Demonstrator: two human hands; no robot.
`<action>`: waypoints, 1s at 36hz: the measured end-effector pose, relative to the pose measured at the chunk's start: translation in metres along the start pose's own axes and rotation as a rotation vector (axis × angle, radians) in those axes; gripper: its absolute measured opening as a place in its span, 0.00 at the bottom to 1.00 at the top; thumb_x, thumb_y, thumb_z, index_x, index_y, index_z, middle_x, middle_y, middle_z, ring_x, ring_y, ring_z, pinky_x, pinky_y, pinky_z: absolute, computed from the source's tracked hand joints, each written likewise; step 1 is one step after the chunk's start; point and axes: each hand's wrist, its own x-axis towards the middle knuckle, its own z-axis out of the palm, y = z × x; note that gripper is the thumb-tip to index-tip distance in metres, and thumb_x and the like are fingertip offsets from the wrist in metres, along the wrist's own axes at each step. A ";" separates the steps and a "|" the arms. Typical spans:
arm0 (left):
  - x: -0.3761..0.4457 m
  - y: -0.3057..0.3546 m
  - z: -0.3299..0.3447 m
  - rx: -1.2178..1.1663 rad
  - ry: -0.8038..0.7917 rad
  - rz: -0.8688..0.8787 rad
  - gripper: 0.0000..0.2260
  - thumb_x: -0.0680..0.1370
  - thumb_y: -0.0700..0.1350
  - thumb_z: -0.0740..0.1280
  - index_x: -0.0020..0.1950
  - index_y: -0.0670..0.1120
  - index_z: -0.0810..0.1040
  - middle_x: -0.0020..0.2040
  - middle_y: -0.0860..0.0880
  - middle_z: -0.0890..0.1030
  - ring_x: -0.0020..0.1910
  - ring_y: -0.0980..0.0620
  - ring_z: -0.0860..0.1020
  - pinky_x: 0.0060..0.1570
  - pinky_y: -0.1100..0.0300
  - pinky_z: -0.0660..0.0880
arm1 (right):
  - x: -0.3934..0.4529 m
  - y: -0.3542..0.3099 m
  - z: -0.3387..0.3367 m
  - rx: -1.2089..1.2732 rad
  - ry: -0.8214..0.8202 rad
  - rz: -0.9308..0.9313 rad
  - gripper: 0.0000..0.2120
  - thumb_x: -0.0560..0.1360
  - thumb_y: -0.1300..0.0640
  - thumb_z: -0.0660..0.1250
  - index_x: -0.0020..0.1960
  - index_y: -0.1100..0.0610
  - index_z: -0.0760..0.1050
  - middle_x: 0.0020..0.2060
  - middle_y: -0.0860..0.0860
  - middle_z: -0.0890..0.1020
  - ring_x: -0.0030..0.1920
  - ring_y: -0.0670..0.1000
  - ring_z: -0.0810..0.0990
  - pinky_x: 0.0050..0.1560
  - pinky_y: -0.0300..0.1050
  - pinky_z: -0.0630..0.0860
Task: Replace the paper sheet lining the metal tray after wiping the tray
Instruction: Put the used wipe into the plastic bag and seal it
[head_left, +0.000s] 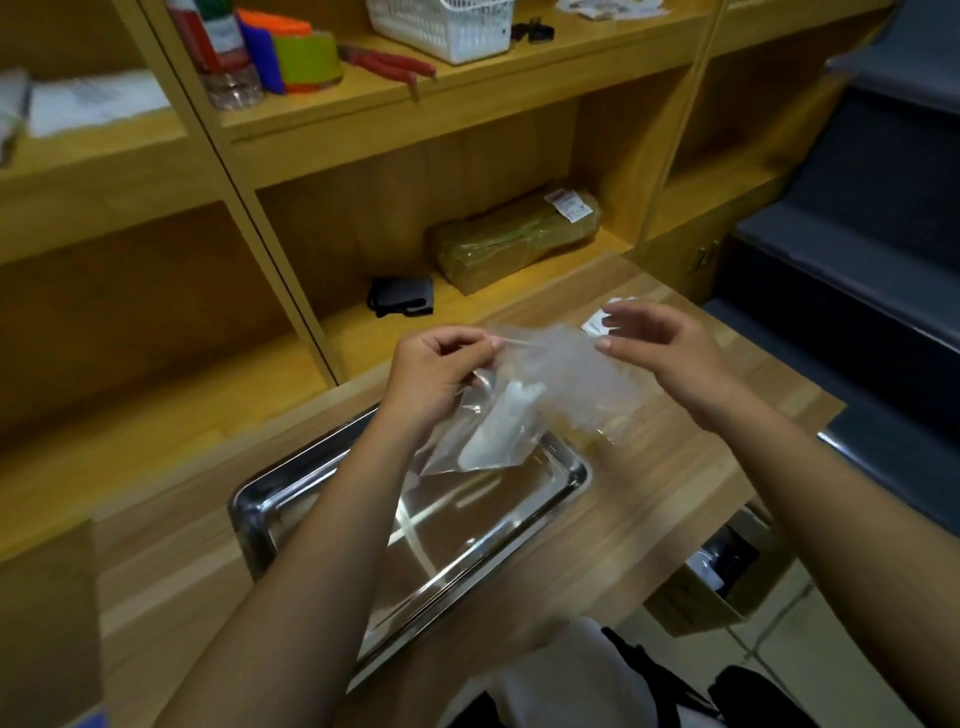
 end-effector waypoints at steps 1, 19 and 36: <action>-0.001 -0.001 -0.001 0.009 -0.007 0.006 0.02 0.74 0.38 0.74 0.45 0.43 0.85 0.37 0.46 0.85 0.36 0.51 0.81 0.36 0.62 0.78 | 0.002 -0.008 0.007 -0.048 -0.019 -0.053 0.21 0.68 0.54 0.77 0.60 0.48 0.80 0.56 0.45 0.83 0.59 0.43 0.79 0.60 0.43 0.76; -0.029 -0.021 -0.033 0.127 0.172 0.016 0.05 0.72 0.40 0.76 0.41 0.50 0.86 0.40 0.52 0.86 0.42 0.55 0.83 0.45 0.62 0.77 | 0.017 -0.047 0.109 -0.488 -0.417 -0.250 0.04 0.73 0.55 0.74 0.46 0.54 0.85 0.42 0.45 0.85 0.44 0.40 0.80 0.42 0.31 0.71; -0.052 0.006 -0.064 0.166 0.564 -0.007 0.04 0.71 0.42 0.77 0.40 0.52 0.87 0.39 0.49 0.86 0.39 0.49 0.82 0.44 0.54 0.79 | 0.055 -0.058 0.144 -0.417 -0.677 -0.430 0.02 0.74 0.54 0.72 0.45 0.50 0.84 0.40 0.45 0.84 0.45 0.46 0.81 0.52 0.51 0.78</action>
